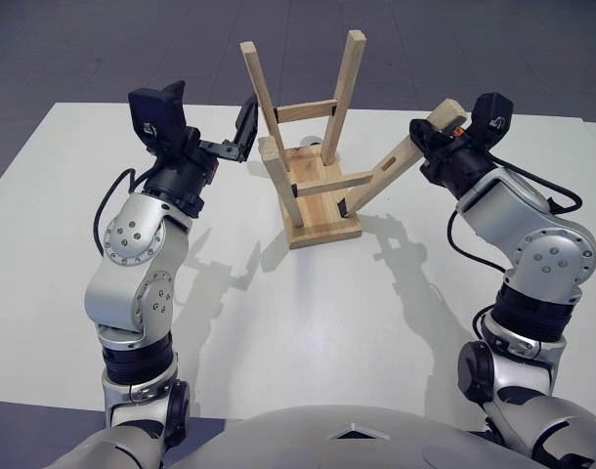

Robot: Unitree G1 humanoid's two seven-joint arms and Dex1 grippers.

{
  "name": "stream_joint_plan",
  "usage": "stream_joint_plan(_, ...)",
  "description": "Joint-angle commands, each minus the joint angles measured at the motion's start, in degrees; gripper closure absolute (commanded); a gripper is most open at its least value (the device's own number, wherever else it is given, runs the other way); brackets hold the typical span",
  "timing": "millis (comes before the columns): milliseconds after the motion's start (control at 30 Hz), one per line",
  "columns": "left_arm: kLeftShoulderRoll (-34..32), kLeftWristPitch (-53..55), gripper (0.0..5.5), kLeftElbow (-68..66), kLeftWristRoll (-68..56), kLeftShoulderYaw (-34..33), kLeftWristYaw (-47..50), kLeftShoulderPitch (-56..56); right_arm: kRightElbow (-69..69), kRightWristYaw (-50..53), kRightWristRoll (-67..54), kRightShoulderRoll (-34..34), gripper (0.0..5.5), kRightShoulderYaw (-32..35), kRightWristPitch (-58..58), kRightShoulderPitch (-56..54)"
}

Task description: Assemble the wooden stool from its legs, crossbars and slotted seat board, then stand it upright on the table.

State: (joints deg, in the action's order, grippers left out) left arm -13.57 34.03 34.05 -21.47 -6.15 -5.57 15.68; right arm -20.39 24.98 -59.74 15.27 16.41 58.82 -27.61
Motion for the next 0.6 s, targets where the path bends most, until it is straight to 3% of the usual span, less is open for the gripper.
stream_joint_plan(33,-0.27,0.58,0.10,0.30,0.42,-0.09,0.07,-0.31,-0.44,2.97,0.51,-0.49,4.48,1.06,2.40,-0.10)
stream_joint_plan(300,-0.77,1.38,0.10,0.38,0.21,0.38,-0.34,0.46,-3.43,1.74,6.25,0.21,4.48,-4.14,3.08,0.72)
stream_joint_plan(600,-1.74,2.22,0.10,0.89,-0.25,0.57,-1.59,0.74,-5.44,-1.43,12.90,-1.60,4.48,-9.26,2.13,9.83)
